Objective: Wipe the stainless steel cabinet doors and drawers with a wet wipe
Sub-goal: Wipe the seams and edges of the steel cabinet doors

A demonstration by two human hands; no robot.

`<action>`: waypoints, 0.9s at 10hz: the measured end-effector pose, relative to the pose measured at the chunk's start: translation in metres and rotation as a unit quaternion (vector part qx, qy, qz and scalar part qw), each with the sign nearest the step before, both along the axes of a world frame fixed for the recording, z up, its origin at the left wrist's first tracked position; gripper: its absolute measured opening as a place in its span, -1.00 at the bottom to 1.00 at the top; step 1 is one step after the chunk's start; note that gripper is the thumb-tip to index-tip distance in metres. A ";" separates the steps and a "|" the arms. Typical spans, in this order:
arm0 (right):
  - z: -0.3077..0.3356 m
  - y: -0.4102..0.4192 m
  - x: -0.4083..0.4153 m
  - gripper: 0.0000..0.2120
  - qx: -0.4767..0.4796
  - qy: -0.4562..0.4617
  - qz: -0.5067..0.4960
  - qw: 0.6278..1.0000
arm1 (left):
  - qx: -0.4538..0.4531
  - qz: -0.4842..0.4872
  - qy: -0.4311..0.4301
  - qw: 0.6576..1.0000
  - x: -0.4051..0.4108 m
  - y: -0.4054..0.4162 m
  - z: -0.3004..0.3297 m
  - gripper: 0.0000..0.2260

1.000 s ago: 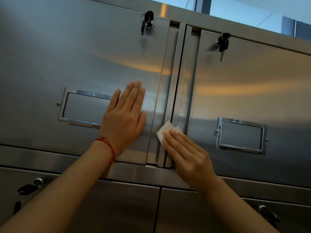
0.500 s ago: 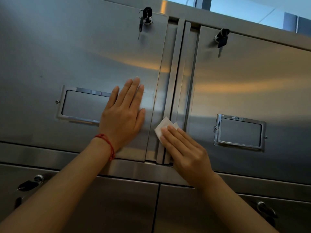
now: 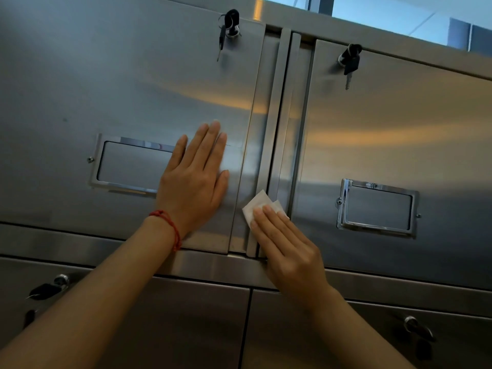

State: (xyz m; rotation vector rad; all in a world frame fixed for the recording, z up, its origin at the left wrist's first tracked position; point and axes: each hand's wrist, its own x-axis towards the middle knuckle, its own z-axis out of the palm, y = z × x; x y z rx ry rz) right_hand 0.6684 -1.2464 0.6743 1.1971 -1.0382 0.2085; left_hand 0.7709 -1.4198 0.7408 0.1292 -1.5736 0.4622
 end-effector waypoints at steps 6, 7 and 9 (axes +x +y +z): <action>-0.005 0.003 -0.002 -0.70 0.008 0.018 -0.014 1.000 | 0.003 -0.001 -0.003 1.000 0.001 0.001 0.000 -0.50; -0.008 0.000 -0.001 -0.68 0.001 -0.003 -0.010 1.000 | 0.002 0.000 -0.002 1.000 0.001 0.000 0.000 -0.50; -0.015 -0.001 0.000 -0.67 0.002 -0.015 -0.011 1.000 | 0.007 -0.003 -0.007 1.000 0.002 0.002 0.000 -0.50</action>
